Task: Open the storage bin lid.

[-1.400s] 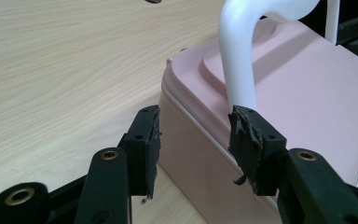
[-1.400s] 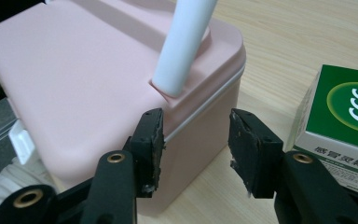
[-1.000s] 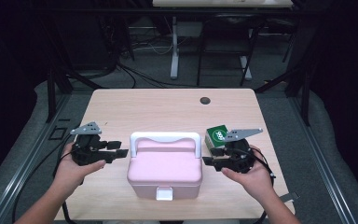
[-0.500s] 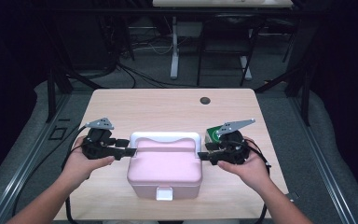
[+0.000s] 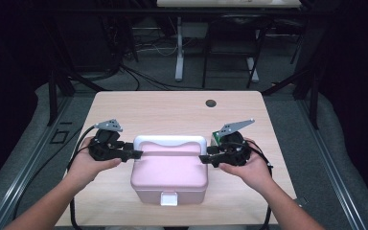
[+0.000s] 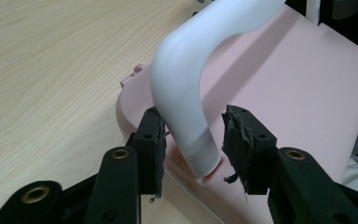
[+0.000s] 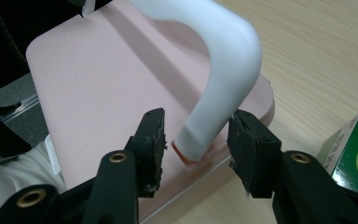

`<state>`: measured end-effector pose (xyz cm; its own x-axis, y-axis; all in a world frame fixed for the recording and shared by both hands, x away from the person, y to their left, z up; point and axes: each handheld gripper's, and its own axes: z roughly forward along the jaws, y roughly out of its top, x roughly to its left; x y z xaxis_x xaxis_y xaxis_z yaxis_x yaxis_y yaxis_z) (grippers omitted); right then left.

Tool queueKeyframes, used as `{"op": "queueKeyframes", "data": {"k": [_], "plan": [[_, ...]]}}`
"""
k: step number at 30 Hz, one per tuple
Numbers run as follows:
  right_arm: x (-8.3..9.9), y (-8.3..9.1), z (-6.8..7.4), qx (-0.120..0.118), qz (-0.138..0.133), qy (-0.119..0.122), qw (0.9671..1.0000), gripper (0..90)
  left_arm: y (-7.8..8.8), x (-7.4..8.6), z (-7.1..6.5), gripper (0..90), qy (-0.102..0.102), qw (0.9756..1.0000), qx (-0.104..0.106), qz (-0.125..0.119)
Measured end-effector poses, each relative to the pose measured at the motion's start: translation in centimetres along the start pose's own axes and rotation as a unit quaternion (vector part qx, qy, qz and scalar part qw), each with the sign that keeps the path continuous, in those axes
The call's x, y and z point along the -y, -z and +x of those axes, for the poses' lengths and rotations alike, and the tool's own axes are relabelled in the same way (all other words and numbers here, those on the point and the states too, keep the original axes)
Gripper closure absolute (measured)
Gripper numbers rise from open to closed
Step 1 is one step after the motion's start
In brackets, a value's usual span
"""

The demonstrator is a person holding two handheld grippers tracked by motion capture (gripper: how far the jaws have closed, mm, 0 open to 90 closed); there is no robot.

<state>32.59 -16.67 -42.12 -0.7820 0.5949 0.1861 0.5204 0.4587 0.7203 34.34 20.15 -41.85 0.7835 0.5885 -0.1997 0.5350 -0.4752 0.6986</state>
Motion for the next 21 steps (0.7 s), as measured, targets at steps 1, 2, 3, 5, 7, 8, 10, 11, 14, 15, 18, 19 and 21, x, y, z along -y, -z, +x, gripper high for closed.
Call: {"op": "queueKeyframes", "data": {"k": [1, 2, 3, 5, 7, 8, 10, 11, 14, 15, 18, 19, 21], "plan": [[0.0, 0.0, 0.0, 0.001, -0.001, 0.001, 1.0, 56.6, 0.1, 0.0, 0.0, 59.0, -0.002, 1.0, 0.0, 0.001], [-0.1, 0.2, 0.1, -0.002, 0.0, 0.001, 1.0, 57.6, 0.1, 0.0, -0.1, 59.1, -0.004, 1.0, 0.001, 0.001], [-0.1, 0.2, 0.2, -0.002, -0.005, 0.002, 1.0, 57.6, 0.3, 0.0, -0.3, 59.2, -0.007, 1.0, 0.003, 0.0], [-0.1, 0.3, 0.3, -0.001, -0.005, 0.004, 1.0, 57.6, 0.5, 0.0, -0.5, 59.6, -0.011, 0.9999, 0.004, -0.001], [-0.1, 0.6, 0.8, 0.002, -0.006, 0.016, 0.9999, 57.7, 0.8, 0.1, -0.8, 59.8, -0.019, 0.9998, 0.005, -0.001], [-0.1, 0.9, 1.3, 0.009, -0.003, 0.032, 0.9994, 58.1, 1.0, 0.2, -1.1, 60.9, -0.027, 0.9996, 0.002, -0.001], [0.0, 1.0, 1.6, 0.014, -0.002, 0.045, 0.9989, 59.3, 0.9, 0.3, -1.4, 62.8, -0.033, 0.9994, 0.001, 0.004], [0.1, 1.1, 1.7, 0.014, -0.002, 0.05, 0.9986, 60.1, 0.9, 0.3, -1.4, 63.8, -0.033, 0.9994, 0.001, 0.004], [0.3, 1.0, 1.8, 0.023, -0.001, 0.055, 0.9982, 63.8, 0.4, 0.3, -1.8, 65.6, -0.054, 0.9982, -0.013, 0.024], [0.3, 0.9, 1.8, 0.022, -0.001, 0.055, 0.9982, 64.7, 0.3, 0.3, -1.8, 66.4, -0.057, 0.9979, -0.017, 0.027], [0.3, 0.7, 1.6, 0.022, 0.002, 0.054, 0.9983, 67.0, 0.1, 0.3, -1.7, 69.7, -0.06, 0.9974, -0.019, 0.034], [0.3, 0.7, 1.6, 0.023, 0.004, 0.056, 0.9982, 68.0, 0.1, 0.3, -1.7, 70.4, -0.06, 0.9974, -0.019, 0.034], [0.3, 0.6, 1.5, 0.022, 0.007, 0.055, 0.9982, 68.8, -0.1, 0.3, -1.6, 71.6, -0.061, 0.9971, -0.019, 0.041]]}}
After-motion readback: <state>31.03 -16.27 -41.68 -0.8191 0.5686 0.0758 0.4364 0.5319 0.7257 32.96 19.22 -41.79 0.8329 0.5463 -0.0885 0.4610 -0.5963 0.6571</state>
